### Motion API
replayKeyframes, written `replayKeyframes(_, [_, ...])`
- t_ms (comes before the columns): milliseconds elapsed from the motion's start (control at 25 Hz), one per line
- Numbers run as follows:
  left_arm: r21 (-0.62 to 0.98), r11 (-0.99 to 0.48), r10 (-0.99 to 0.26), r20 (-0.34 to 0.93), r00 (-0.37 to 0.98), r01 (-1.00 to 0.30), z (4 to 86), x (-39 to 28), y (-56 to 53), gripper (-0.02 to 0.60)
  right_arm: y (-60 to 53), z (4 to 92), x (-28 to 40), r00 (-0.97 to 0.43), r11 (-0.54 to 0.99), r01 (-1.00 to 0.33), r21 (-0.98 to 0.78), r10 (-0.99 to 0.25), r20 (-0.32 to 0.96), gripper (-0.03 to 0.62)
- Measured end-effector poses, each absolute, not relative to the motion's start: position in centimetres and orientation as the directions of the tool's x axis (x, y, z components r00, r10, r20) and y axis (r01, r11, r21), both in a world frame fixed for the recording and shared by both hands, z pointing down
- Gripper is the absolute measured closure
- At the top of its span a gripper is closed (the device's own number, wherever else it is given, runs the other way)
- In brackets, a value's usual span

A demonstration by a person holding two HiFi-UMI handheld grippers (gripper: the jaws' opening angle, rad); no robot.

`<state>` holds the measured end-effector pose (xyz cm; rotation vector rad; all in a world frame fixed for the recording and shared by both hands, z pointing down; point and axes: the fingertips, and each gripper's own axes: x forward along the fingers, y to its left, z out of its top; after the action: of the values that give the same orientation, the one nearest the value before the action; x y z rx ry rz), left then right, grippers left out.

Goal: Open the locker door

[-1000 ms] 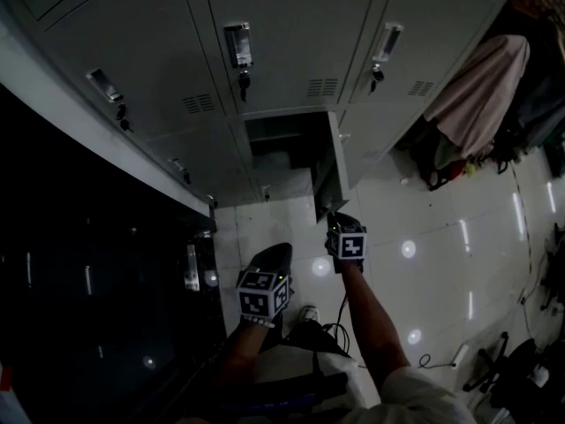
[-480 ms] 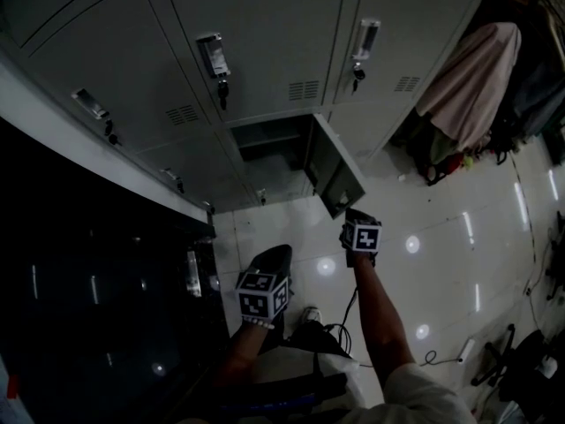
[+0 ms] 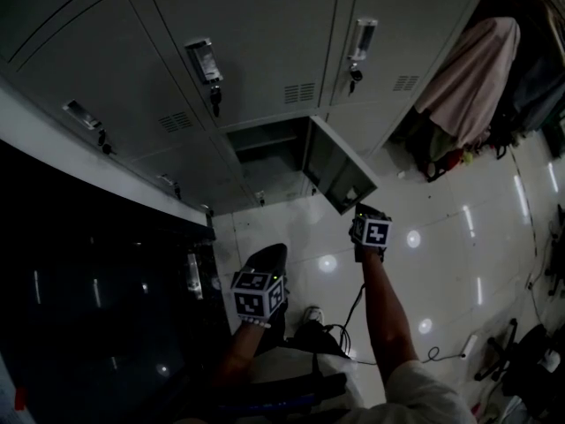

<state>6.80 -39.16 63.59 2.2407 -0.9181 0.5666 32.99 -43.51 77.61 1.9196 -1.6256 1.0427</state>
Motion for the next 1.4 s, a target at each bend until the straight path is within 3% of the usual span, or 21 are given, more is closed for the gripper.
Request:
replayKeyframes(440, [0.386,-0.546,-0.502,0.559,0.66,-0.743,61.2,7.2,-38.9,0.584,-39.9,75.3,30.8,-0.001,-0.172,-0.972,-0.159,-0.677,0.736,0.586])
replayKeyframes(800, [0.369,-0.504,-0.623,0.471,0.625,-0.781,55.1,6.7,-31.4,0.584,-33.1,62.9,22.2,-0.273,0.131,-0.949,-0.287,-0.796,0.541,0.588])
replayKeyframes(1000, [0.357,-0.515,-0.653,0.424,0.627,-0.779,51.6,5.2,-26.9,0.584,-28.8,54.3,17.1,-0.371,0.273,-0.921,-0.276,-0.83,0.416,0.588])
replayKeyframes(1400, [0.35,-0.568,-0.658,0.35,0.667,-0.744,46.3,-0.9,-17.5,0.584,-17.6,46.5,7.4,-0.432,0.349,-0.891,-0.29,-0.848,0.308,0.588])
